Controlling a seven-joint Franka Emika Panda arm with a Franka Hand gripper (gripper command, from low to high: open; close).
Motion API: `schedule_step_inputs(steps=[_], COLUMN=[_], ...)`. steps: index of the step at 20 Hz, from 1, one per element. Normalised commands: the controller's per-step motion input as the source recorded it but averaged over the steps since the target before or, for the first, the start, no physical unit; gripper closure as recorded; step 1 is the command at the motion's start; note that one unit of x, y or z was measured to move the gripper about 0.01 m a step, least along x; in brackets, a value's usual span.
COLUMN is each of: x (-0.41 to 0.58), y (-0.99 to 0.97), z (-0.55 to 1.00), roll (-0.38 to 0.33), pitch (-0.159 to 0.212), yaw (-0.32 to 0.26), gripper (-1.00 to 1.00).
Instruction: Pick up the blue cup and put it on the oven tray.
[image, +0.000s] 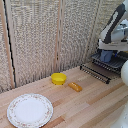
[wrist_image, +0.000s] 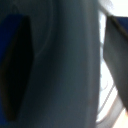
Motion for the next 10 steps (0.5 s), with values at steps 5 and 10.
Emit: schedule_step_inputs(steps=[5, 10], x=[0.065, 0.169], y=[-0.03, 0.0], z=[0.76, 0.65], roll=[0.033, 0.005], pitch=[0.001, 0.008], yaw=[-0.028, -0.048], gripper=[-1.0, -1.0])
